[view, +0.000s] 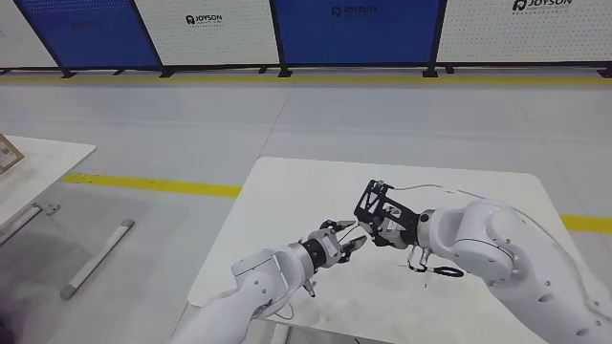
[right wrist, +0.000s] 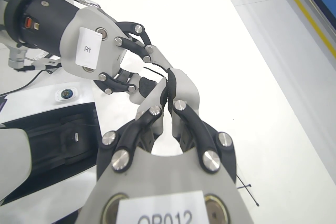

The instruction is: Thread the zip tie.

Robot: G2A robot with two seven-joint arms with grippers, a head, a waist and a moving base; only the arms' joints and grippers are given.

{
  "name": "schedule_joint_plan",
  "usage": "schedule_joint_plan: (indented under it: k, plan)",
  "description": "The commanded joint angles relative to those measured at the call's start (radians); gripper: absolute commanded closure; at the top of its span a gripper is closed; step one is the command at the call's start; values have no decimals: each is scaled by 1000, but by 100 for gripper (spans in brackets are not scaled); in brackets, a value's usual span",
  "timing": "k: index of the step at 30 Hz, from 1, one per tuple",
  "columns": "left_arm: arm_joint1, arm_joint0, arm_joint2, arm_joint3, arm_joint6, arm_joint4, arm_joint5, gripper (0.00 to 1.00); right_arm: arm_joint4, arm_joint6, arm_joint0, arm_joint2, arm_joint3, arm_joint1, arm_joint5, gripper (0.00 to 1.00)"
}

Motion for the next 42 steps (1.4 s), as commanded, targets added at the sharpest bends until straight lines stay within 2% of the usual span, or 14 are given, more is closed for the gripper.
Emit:
schedule_joint_plan:
  k: [1,8,10,11,13,16,24,26,27,28,35,38,40,42]
  plan:
    - [1,2,-1,0,-1,0,0,75,0,0,0,0,0,0,0,100]
    - [7,18,-13,-6,-15,0,0,80,0,0,0,0,0,0,0,100]
    - [8,21,-15,-8,-19,0,0,84,0,0,0,0,0,0,0,100]
    - [9,23,-16,-9,-21,0,0,93,0,0,0,0,0,0,0,100]
    - [10,25,-19,-10,-24,0,0,93,0,0,0,0,0,0,0,100]
    - [12,29,-22,-12,-28,0,0,100,0,0,0,0,0,0,0,100]
    - [19,36,-20,-18,-38,0,0,100,0,0,0,0,0,0,0,100]
    - [22,35,-17,-18,-39,0,0,100,0,0,0,0,0,0,0,51]
    - [23,34,-16,-19,-39,0,0,100,-1,-5,-3,1,0,0,2,11]
    - [24,34,-16,-19,-39,0,0,100,-6,-18,-12,4,0,0,6,0]
    - [36,27,-15,-22,-29,0,0,100,-2,-60,-62,71,-22,11,12,0]
    - [44,8,-43,-27,-9,2,0,100,38,-104,-99,125,-26,21,24,0]
    - [52,8,-52,-42,-6,73,-2,100,89,-146,-141,173,-29,31,19,0]
    - [56,33,-44,-59,-22,216,-49,100,175,-166,-182,223,-16,41,0,0]
